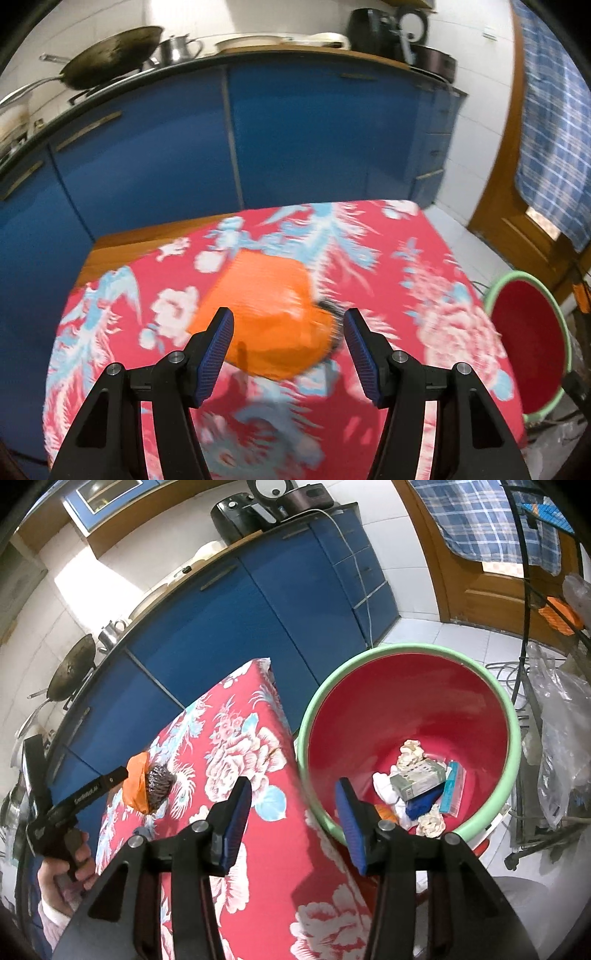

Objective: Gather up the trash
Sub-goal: 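Move the left gripper to the orange mesh bag and grasp it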

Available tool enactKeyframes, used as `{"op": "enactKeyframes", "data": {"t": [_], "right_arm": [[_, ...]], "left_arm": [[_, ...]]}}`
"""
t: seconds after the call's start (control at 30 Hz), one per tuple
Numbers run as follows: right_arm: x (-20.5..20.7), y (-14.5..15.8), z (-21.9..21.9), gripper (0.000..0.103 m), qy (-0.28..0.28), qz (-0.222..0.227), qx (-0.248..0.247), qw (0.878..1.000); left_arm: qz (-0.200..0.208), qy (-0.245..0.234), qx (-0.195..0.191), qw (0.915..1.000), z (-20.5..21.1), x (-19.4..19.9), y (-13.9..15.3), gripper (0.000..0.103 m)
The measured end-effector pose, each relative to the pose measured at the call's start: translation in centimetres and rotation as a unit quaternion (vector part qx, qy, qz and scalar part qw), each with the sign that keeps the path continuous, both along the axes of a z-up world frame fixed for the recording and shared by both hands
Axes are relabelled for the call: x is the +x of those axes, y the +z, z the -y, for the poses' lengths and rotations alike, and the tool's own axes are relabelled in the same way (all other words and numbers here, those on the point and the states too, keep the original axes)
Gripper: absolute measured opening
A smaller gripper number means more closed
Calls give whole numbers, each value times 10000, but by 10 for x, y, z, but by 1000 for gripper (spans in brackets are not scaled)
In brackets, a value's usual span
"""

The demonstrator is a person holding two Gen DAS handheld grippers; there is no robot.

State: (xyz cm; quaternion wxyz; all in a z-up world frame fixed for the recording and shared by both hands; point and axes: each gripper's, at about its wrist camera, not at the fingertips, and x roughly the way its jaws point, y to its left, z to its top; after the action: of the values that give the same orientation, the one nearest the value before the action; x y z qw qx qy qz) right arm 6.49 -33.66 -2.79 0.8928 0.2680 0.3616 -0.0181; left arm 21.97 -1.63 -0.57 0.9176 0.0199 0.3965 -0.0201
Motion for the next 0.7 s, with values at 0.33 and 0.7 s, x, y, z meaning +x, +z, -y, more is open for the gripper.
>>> {"op": "enactKeyframes", "data": {"t": [0.33, 0.7], "right_arm": [[8, -2, -22, 51, 159, -159, -177, 9996], [16, -1, -42, 51, 346, -242, -349, 9985]], "left_arm": [[-313, 283, -49, 9991, -30, 34, -27, 67], [-470, 208, -546, 9972, -41, 45, -50, 50]]}}
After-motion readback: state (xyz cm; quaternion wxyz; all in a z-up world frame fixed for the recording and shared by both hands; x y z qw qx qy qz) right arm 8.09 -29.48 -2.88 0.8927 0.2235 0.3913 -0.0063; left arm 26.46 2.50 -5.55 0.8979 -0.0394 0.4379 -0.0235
